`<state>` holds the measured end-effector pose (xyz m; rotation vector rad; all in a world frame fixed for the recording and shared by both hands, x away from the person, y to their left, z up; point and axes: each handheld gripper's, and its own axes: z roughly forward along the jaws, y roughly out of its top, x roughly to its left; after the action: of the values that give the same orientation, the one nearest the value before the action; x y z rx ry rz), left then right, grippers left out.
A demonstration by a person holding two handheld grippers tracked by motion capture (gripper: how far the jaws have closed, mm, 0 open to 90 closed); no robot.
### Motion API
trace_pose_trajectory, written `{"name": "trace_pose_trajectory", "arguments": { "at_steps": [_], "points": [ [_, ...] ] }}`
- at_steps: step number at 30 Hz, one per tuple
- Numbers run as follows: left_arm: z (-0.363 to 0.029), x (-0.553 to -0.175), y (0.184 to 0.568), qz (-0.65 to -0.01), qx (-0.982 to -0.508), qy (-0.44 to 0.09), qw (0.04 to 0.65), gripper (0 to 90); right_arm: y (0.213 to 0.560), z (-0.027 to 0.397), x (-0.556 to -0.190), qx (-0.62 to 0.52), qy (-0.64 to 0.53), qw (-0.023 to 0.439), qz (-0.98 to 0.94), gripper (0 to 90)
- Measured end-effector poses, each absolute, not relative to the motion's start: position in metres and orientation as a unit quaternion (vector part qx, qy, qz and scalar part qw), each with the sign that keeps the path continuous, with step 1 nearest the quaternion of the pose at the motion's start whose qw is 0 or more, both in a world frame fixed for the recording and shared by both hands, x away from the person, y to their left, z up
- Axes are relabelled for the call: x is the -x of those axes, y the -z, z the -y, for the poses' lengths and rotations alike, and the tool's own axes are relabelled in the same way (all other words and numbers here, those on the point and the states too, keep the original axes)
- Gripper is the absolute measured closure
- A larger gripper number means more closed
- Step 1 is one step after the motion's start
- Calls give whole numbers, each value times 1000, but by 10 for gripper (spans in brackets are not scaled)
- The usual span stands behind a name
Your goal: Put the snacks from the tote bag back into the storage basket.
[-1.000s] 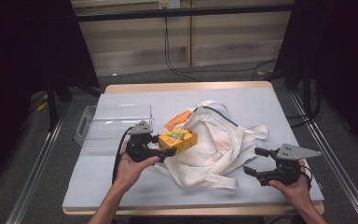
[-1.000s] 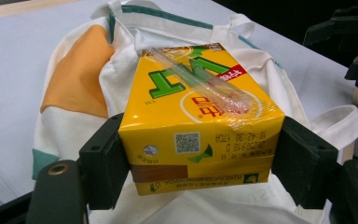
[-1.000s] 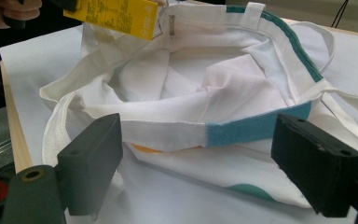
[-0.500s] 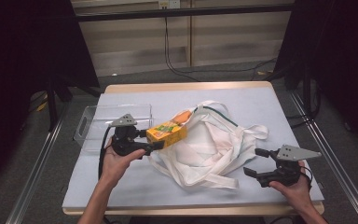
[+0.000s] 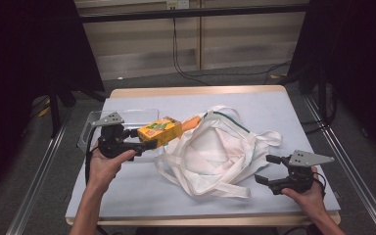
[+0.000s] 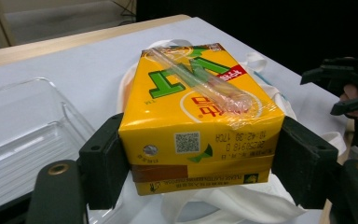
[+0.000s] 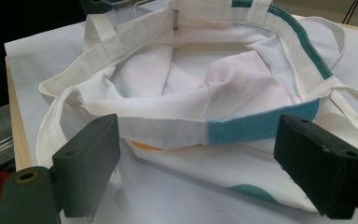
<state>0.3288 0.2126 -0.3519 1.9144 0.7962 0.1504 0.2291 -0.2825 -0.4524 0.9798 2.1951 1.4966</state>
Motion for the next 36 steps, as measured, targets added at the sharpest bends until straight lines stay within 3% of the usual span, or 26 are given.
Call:
{"name": "trace_pose_trajectory", "arguments": {
  "at_steps": [8,36],
  "points": [
    [-225,-334,349,-402,-775,-83,481,271,451,281,-225,-349,-518,161,-764,144],
    [-241,-385,344,-501,-779,-84,367,272,451,278,-226,-343,-512,160,-771,144]
  ]
}}
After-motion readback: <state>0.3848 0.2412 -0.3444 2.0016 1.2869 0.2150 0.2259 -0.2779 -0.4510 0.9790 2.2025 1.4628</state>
